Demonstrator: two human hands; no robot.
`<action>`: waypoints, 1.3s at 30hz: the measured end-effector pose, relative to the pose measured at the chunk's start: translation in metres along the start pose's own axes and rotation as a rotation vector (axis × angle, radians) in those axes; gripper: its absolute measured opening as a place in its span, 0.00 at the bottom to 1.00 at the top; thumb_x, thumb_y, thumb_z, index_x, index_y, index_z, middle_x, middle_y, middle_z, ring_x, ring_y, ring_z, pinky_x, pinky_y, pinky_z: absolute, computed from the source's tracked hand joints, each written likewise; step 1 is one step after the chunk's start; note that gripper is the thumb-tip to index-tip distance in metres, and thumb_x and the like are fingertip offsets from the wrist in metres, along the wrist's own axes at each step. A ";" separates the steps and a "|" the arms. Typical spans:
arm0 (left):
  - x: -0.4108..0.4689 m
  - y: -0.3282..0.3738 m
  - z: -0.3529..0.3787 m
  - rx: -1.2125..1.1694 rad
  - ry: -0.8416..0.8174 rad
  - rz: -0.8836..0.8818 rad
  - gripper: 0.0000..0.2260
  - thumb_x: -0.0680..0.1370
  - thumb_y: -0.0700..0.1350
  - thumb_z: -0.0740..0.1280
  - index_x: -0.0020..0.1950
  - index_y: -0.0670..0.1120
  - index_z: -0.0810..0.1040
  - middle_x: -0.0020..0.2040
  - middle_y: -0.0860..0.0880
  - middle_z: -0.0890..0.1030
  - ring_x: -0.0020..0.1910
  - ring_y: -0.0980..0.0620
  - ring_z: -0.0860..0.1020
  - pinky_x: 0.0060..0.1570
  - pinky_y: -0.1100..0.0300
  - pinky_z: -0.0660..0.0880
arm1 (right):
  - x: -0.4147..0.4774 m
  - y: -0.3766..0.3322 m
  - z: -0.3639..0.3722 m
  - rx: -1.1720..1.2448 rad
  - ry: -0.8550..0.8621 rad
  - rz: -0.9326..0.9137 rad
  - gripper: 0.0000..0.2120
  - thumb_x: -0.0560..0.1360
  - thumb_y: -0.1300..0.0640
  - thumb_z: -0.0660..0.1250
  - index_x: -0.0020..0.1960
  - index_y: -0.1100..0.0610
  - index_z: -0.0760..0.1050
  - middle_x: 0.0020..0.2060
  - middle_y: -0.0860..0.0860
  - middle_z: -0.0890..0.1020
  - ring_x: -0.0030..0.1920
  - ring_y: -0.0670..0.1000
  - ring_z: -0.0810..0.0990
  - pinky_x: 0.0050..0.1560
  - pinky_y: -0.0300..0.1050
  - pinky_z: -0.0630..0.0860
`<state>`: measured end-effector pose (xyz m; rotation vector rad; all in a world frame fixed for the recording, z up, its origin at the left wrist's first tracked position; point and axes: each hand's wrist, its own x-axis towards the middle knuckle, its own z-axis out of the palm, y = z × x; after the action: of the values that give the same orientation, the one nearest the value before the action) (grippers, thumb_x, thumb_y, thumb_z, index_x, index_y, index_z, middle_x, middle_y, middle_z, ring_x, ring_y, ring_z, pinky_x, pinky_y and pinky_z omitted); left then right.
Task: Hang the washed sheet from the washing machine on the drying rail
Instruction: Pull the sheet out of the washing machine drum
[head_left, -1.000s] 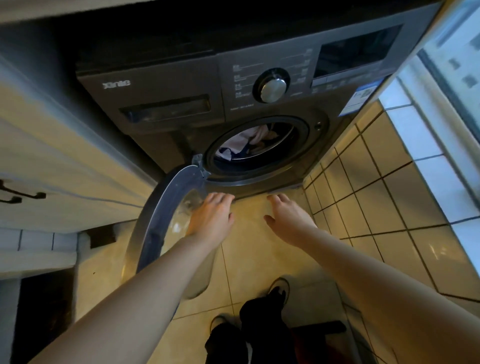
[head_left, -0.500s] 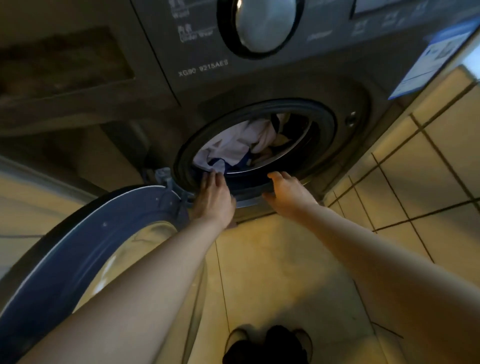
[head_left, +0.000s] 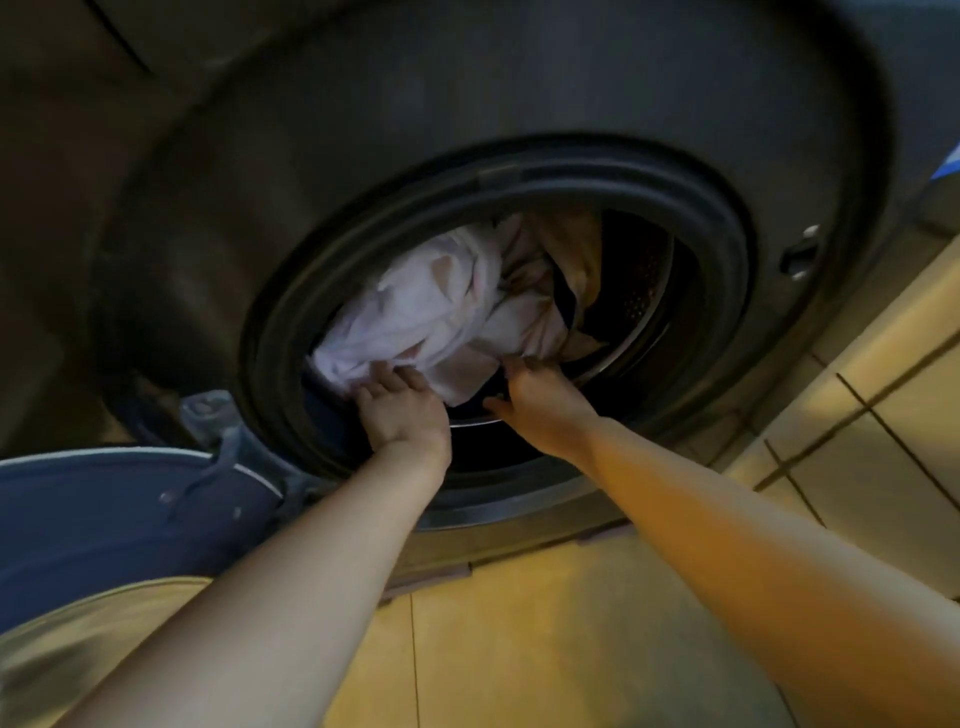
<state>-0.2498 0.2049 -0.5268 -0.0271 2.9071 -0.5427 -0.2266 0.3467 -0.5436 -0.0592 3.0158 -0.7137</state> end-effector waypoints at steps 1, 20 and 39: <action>0.004 0.000 0.004 0.017 0.020 0.007 0.22 0.81 0.48 0.53 0.74 0.43 0.60 0.72 0.38 0.63 0.69 0.39 0.64 0.68 0.46 0.59 | 0.006 0.001 0.002 0.022 0.002 -0.008 0.24 0.76 0.50 0.66 0.67 0.61 0.67 0.61 0.60 0.75 0.61 0.61 0.73 0.58 0.52 0.73; -0.033 -0.002 0.011 -0.645 0.686 0.199 0.10 0.81 0.42 0.56 0.47 0.40 0.74 0.42 0.39 0.81 0.39 0.39 0.79 0.32 0.54 0.68 | 0.011 -0.002 0.024 0.551 0.244 -0.053 0.11 0.80 0.60 0.56 0.60 0.54 0.73 0.53 0.54 0.80 0.53 0.51 0.77 0.50 0.37 0.68; -0.090 -0.016 -0.015 -1.211 0.404 0.051 0.32 0.75 0.49 0.69 0.74 0.45 0.57 0.68 0.42 0.65 0.64 0.44 0.70 0.52 0.60 0.67 | -0.107 -0.007 -0.018 0.388 0.075 -0.229 0.09 0.74 0.57 0.64 0.53 0.55 0.77 0.46 0.48 0.81 0.47 0.45 0.79 0.49 0.45 0.77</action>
<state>-0.1643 0.1999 -0.4915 -0.0052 3.0701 1.3780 -0.1206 0.3534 -0.5212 -0.3753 2.9037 -1.3351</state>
